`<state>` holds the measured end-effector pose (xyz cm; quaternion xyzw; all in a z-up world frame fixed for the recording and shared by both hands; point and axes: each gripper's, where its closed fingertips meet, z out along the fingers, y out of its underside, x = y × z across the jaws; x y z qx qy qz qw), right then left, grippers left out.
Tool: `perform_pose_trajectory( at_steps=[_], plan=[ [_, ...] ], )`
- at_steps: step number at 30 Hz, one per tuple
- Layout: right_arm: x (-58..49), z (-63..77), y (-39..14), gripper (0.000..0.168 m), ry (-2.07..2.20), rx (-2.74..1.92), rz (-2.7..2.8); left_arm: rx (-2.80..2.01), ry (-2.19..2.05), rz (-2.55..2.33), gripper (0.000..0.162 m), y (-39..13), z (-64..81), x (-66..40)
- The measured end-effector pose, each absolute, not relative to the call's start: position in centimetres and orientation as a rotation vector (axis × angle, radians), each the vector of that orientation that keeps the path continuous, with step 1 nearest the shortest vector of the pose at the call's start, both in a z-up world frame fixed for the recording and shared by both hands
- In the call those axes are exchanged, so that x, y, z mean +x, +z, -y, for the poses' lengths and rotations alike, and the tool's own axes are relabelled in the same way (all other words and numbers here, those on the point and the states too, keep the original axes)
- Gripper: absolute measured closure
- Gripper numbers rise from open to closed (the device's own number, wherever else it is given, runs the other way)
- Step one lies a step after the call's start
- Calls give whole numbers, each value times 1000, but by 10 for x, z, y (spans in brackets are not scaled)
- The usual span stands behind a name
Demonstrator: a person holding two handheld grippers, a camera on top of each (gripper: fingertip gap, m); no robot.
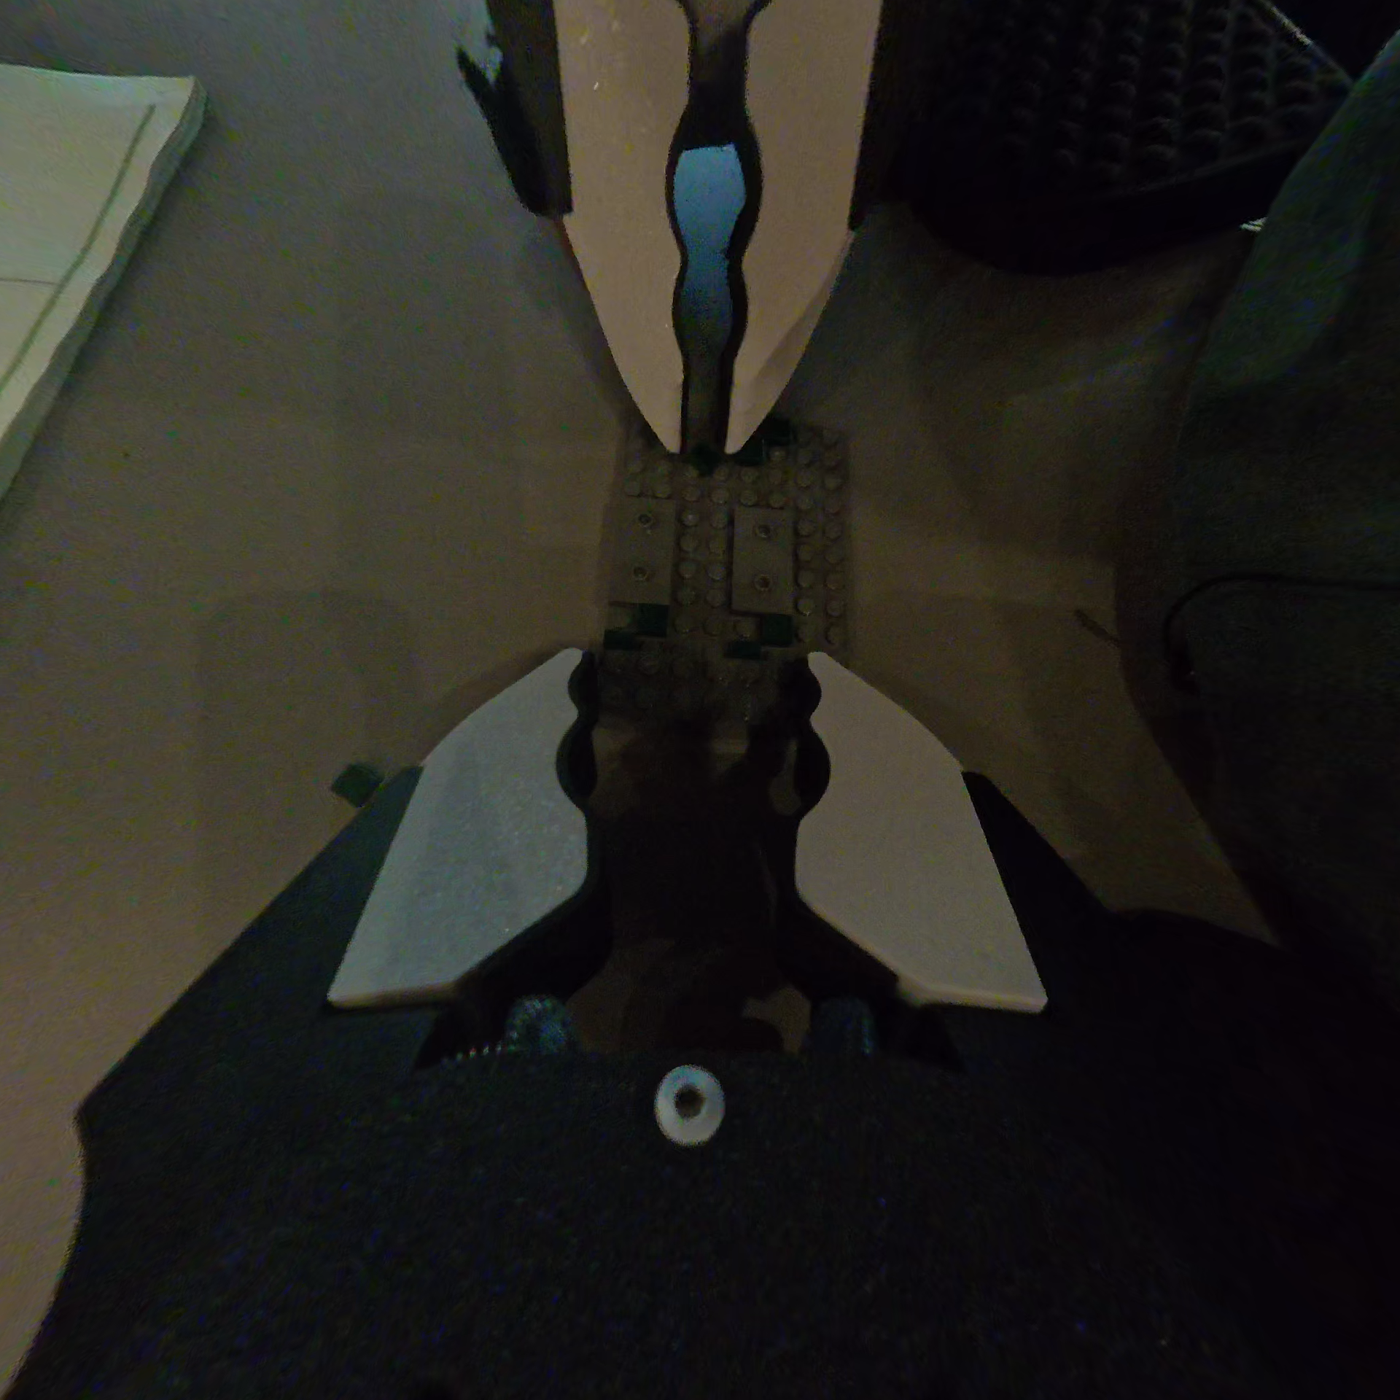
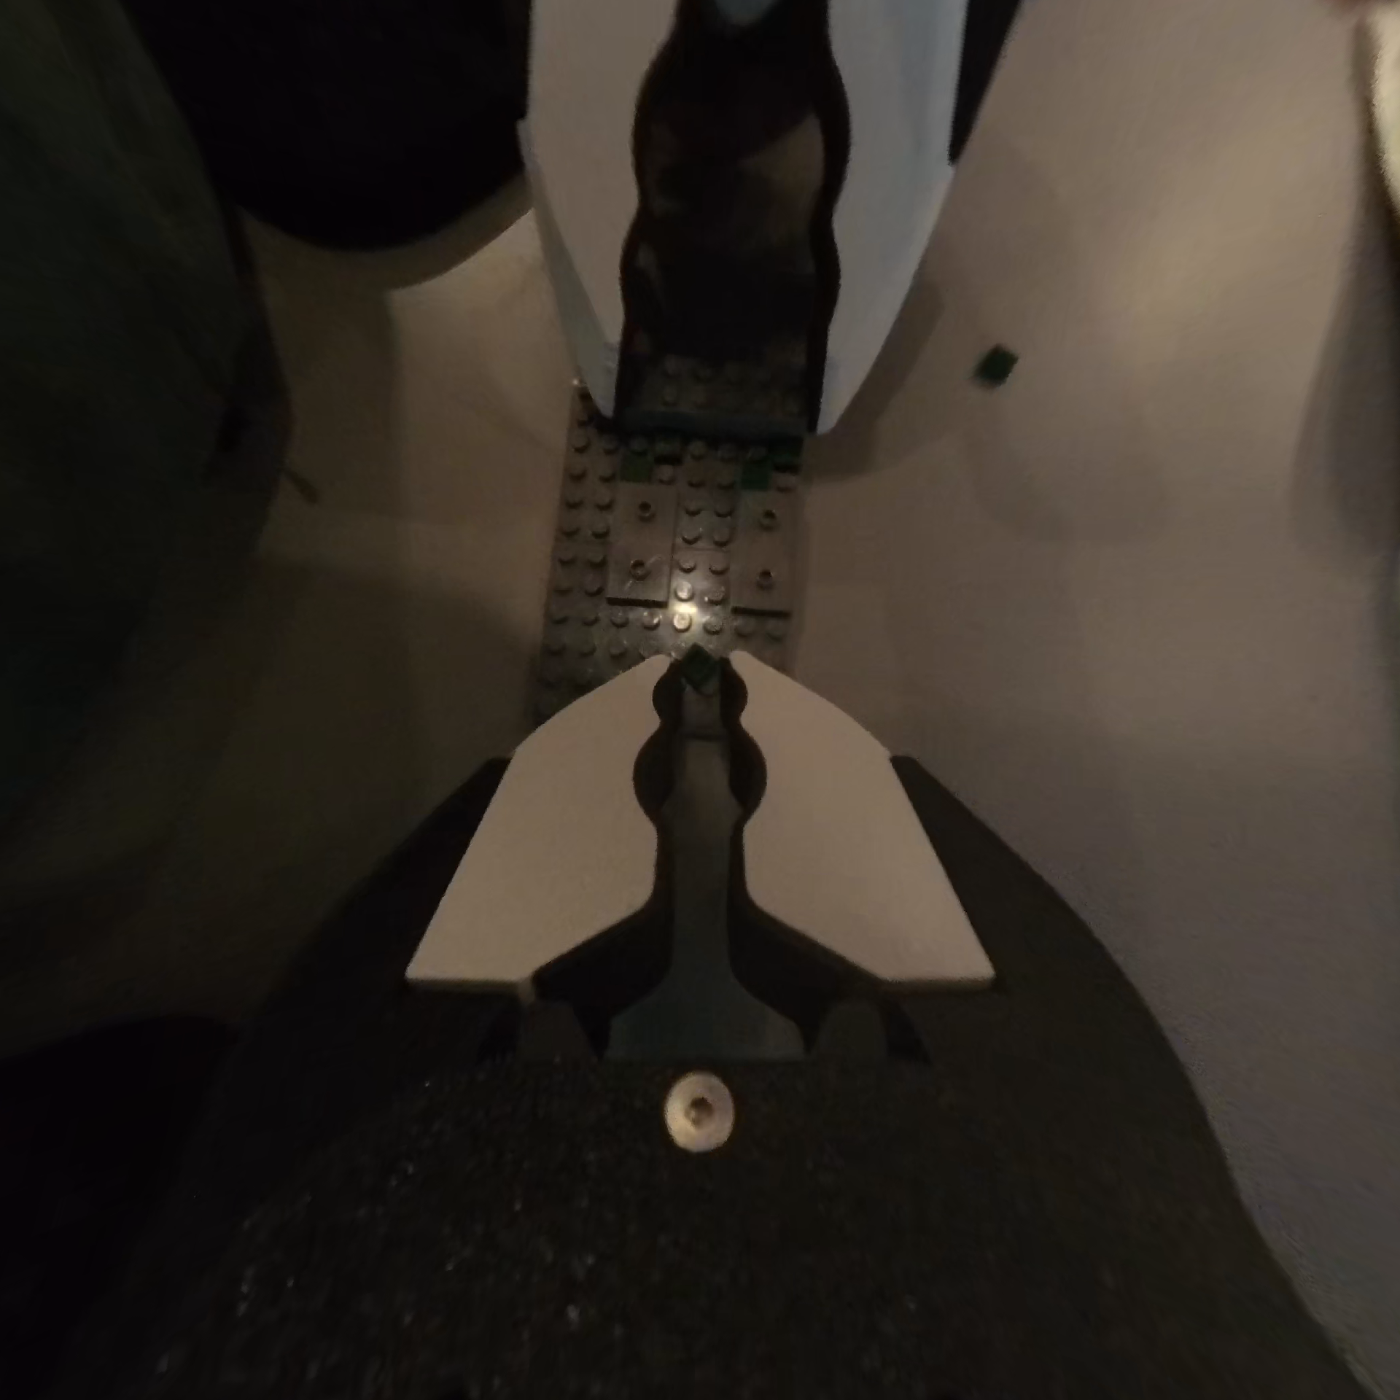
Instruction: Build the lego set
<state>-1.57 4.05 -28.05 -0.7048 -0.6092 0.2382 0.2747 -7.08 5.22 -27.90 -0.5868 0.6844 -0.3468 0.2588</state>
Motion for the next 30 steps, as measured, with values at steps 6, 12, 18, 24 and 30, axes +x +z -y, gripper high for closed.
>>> perform_pose_trajectory(
  at_steps=[6,12,18,24,30],
  plan=[
    [-17,-40,-281,160,749,-1967,1606,-1588,-937,-1853,112,-279,-52,-71],
    [-19,-41,-273,166,695,-1882,1617,-1593,-935,-1847,112,-279,-52,-71],
    [-13,-57,-262,168,313,-1646,1709,-1596,-934,-1846,112,-279,-52,-71],
    [-11,-59,-273,168,59,-1499,1808,-1599,-930,-1841,112,-279,-53,-70],
    [-10,-52,-267,168,207,-1581,1726,-1600,-930,-1841,112,-279,-53,-70]
  ],
)
